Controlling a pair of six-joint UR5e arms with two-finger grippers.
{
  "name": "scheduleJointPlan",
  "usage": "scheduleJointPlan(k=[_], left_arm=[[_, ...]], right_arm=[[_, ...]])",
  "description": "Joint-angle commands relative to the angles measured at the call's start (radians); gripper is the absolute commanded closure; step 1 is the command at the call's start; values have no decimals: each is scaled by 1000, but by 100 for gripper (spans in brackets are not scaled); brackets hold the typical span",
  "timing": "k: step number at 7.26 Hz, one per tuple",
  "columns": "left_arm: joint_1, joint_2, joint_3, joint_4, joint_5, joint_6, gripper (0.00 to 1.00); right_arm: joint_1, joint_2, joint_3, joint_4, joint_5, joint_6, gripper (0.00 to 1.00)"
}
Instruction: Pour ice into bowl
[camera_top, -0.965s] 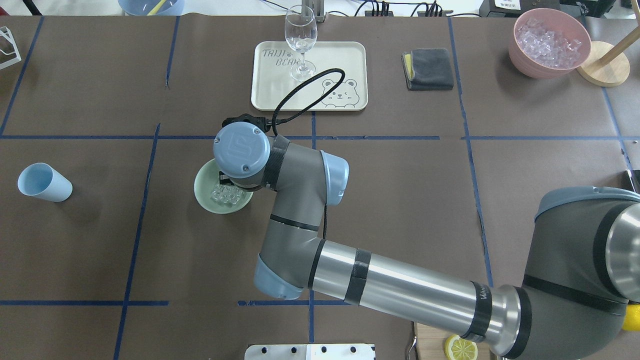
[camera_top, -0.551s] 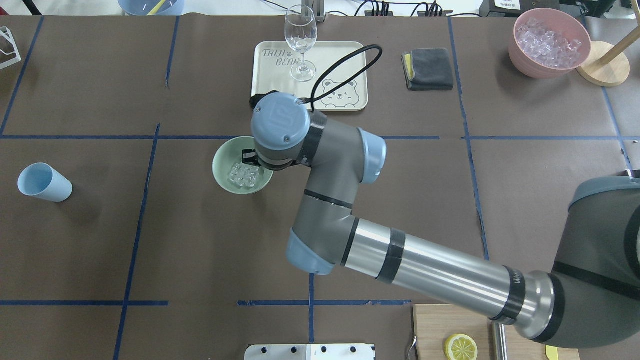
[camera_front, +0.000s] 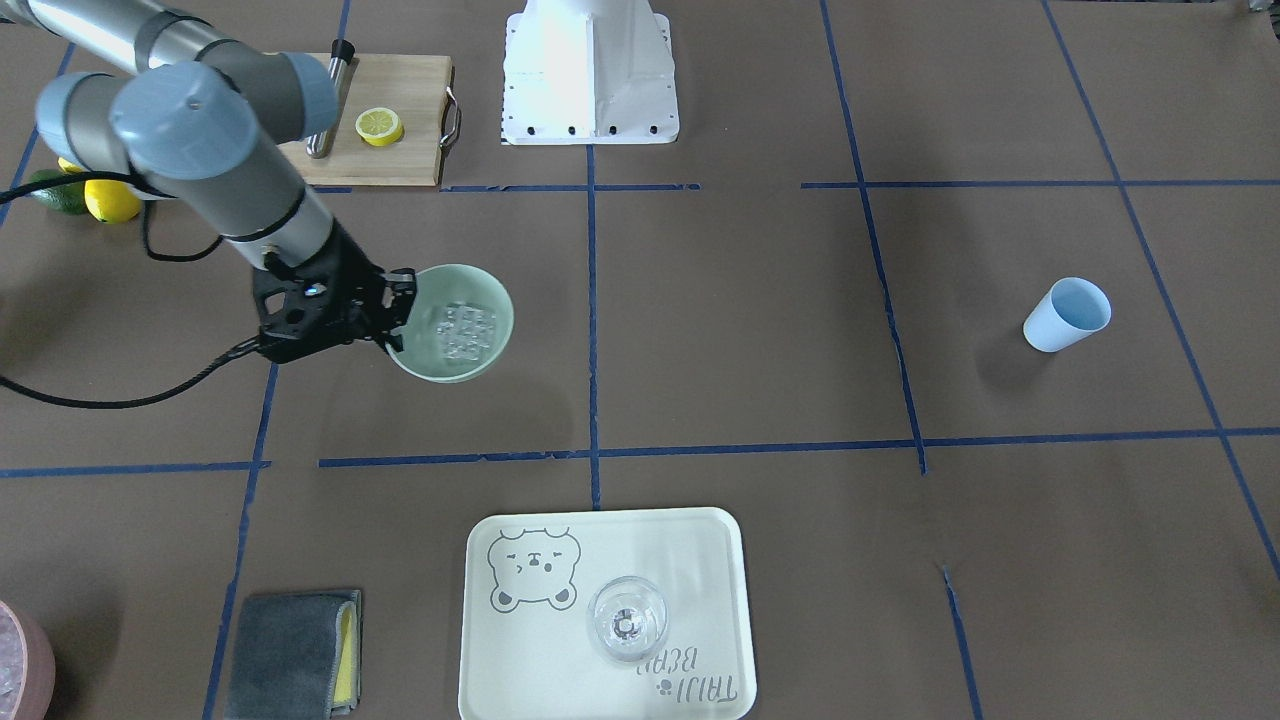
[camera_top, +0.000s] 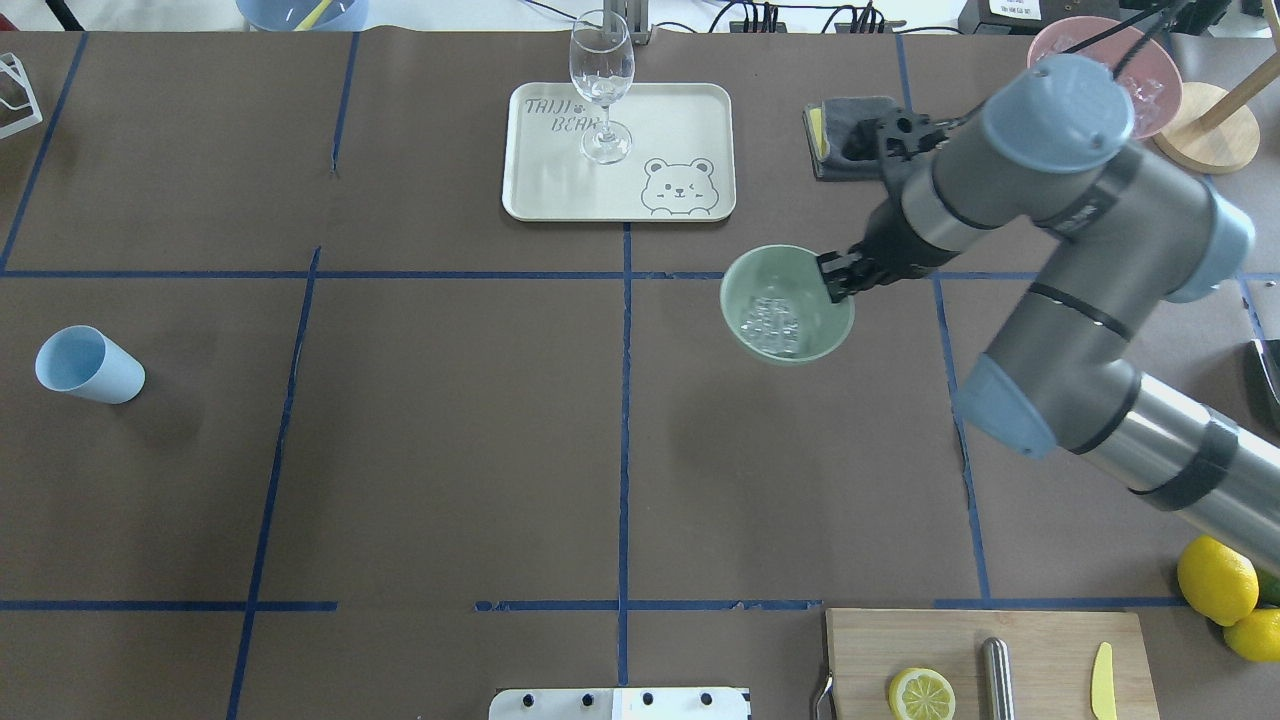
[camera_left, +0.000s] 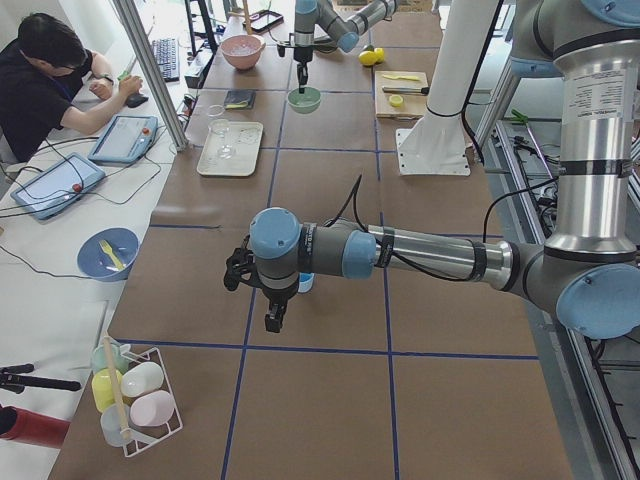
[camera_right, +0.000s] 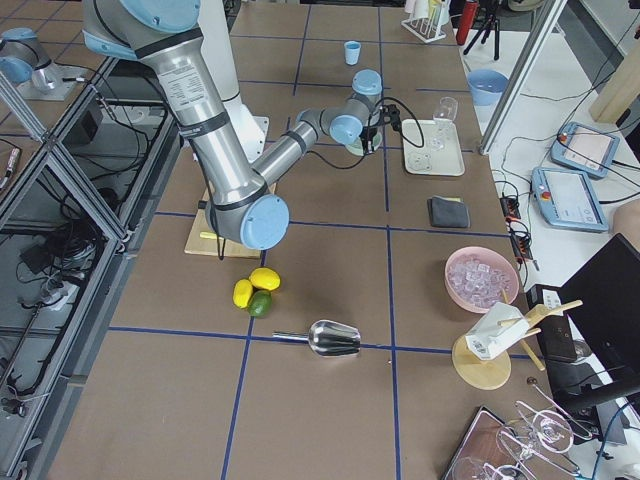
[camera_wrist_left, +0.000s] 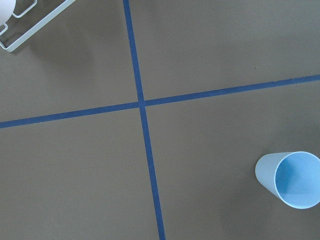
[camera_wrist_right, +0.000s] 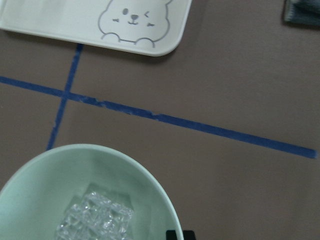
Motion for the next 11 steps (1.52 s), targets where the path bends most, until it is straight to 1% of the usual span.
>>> scheduleJointPlan(k=[1, 2, 3, 4, 5, 6, 7, 8, 9, 10, 11], left_arm=[[0, 1, -2, -2, 0, 0, 0], [0, 1, -1, -2, 0, 0, 0], [-2, 1, -1, -2, 0, 0, 0], [-2, 1, -1, -2, 0, 2, 0], [0, 1, -1, -2, 0, 2, 0], [-2, 1, -1, -2, 0, 0, 0], [0, 3, -1, -2, 2, 0, 0], [-2, 3, -2, -2, 0, 2, 0], [-2, 1, -2, -2, 0, 2, 0], [0, 1, -1, -2, 0, 2, 0], [0, 1, -2, -2, 0, 2, 0]], right_arm=[[103, -245, 45, 94, 58, -216, 100], [131, -343, 40, 218, 73, -233, 100], [151, -429, 30, 293, 88, -256, 100], [186, -492, -1, 376, 99, -299, 100], [206, -501, -74, 448, 113, -322, 100], [229, -495, -181, 561, 126, -339, 100], [244, -487, -211, 588, 157, -342, 100], [245, -484, -216, 587, 151, -345, 68], [246, -475, -222, 583, 151, -345, 50], [257, -471, -219, 583, 134, -338, 1], [333, -482, -213, 573, 131, -347, 0]])
